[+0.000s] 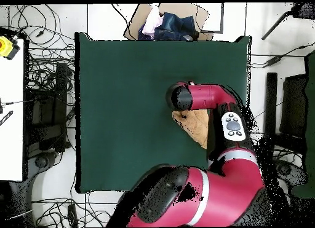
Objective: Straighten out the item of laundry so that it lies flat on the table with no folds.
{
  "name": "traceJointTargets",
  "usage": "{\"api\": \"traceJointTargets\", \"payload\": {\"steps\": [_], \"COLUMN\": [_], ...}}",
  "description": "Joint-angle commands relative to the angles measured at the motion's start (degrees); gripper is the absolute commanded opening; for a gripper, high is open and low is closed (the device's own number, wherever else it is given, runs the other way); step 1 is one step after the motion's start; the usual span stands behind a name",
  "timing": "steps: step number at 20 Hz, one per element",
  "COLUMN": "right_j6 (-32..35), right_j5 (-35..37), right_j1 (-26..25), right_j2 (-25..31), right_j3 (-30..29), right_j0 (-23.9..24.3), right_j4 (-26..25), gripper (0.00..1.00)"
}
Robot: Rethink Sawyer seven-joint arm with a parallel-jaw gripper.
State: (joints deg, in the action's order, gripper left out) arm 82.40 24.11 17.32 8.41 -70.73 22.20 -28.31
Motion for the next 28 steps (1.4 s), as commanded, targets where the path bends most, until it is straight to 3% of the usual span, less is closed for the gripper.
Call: {"api": "traceJointTargets", "payload": {"steps": [1,6,12,21,28], "right_j6": [3.8,-4.6,-13.4,-17.1,-16.4], "right_j5": [-2.9,11.1,23.1,25.1,24.6], "right_j1": [-2.6,14.7,26.0,28.3,27.6], "right_j2": [-1.1,5.6,9.6,15.8,17.5], "right_j3": [0.1,-14.0,-18.9,-21.5,-21.6], "right_j0": [-6.9,-1.7,3.3,10.0,11.3], "right_j4": [-5.3,2.1,6.2,5.0,3.3], "gripper": [1.00,1.00,1.00,1.00,1.00]}}
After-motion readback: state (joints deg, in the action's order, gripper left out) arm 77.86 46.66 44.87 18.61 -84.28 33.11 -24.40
